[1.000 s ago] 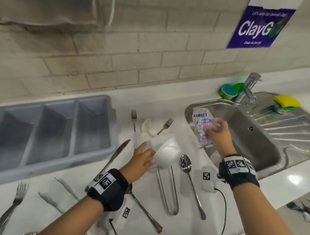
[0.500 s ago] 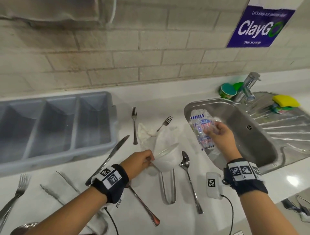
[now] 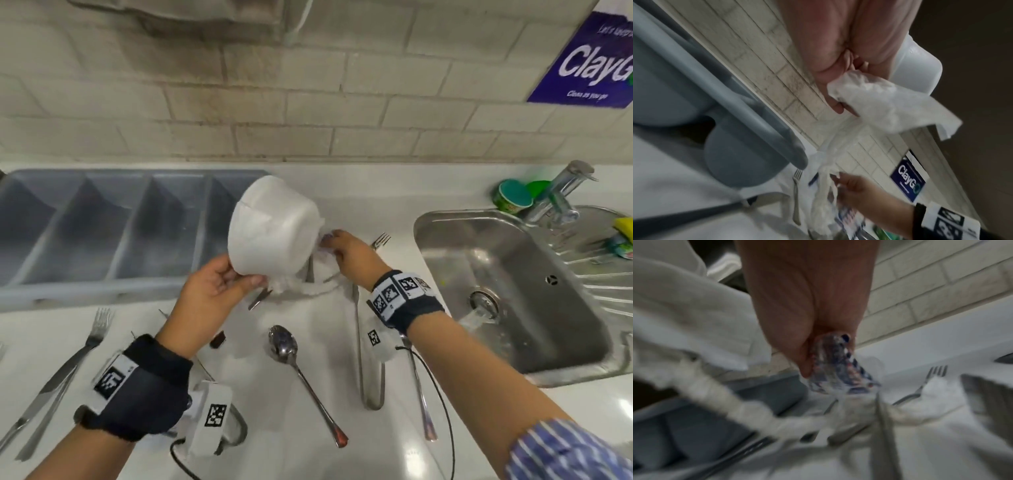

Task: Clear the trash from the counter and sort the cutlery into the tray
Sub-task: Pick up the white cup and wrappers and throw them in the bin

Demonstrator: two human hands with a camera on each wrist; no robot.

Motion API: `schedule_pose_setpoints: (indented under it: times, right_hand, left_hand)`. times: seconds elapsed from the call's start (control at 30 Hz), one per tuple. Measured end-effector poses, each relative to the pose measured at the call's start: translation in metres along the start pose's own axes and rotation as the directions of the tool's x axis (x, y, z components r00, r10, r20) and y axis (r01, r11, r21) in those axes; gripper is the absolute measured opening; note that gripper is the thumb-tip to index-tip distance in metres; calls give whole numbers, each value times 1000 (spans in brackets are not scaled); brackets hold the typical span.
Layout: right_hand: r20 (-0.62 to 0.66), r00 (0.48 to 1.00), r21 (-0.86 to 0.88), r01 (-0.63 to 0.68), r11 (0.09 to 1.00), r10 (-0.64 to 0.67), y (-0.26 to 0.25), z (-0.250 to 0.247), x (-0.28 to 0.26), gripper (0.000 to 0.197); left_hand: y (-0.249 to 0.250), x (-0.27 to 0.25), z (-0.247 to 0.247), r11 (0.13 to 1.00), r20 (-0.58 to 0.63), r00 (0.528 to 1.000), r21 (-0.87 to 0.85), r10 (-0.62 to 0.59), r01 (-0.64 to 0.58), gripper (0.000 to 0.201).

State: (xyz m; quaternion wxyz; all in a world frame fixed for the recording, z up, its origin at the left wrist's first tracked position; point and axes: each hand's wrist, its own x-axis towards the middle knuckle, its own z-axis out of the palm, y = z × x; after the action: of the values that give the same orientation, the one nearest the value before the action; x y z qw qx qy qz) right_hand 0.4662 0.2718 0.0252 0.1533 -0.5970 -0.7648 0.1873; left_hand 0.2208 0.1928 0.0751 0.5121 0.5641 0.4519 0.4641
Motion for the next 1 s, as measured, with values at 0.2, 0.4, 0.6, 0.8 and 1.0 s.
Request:
schedule_pose_setpoints:
  times: [0.2, 0.4, 0.6, 0.8, 1.0]
  right_hand:
    - [452, 891, -238, 80, 968, 38, -20, 42, 2, 53]
    - [103, 995, -46, -11, 999, 15, -16, 37, 3, 28]
    - [-374, 872, 423, -142, 895, 315, -21, -43, -26, 37]
    - [-511, 576, 833, 149, 533, 638, 6, -120, -193, 37]
    - [-419, 170, 908, 72, 413, 892, 15, -114, -414, 34]
  left_hand:
    - [6, -3, -25, 999, -56, 998, 19, 32, -31, 25]
    - [12, -1, -32, 996, -56, 996, 63, 69, -65, 28]
    - [22, -5, -34, 984, -21, 992, 133, 122, -118, 30]
    - [33, -25, 19, 984, 159, 978, 98, 134, -151, 33]
    - [29, -77, 119, 963, 496, 859, 142, 130, -227, 13]
